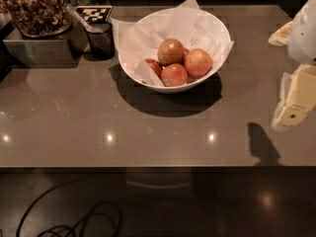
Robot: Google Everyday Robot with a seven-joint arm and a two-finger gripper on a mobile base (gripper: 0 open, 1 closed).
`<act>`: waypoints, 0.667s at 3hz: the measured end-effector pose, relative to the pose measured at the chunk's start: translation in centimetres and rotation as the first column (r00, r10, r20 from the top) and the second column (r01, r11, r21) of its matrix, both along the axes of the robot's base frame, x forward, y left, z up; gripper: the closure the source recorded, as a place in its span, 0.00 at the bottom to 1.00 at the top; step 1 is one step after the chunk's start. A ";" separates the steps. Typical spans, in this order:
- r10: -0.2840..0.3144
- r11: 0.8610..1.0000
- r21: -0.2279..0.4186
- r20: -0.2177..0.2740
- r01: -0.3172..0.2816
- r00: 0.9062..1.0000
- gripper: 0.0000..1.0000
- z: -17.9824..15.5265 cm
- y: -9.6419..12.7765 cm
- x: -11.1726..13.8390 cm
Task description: Pick apple from white bowl
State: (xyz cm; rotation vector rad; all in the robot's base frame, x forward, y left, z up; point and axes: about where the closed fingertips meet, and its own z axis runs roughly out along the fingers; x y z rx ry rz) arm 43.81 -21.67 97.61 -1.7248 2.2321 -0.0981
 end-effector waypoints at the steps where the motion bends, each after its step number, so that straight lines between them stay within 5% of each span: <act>1: 0.000 1.000 0.000 0.000 0.000 1.000 0.00 0.0 0.0 0.0; 2: 0.025 0.999 0.043 0.024 -0.026 0.999 0.00 0.8 0.7 0.9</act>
Offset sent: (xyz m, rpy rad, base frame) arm 0.0212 0.0155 0.0149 0.1023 -0.0328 0.0603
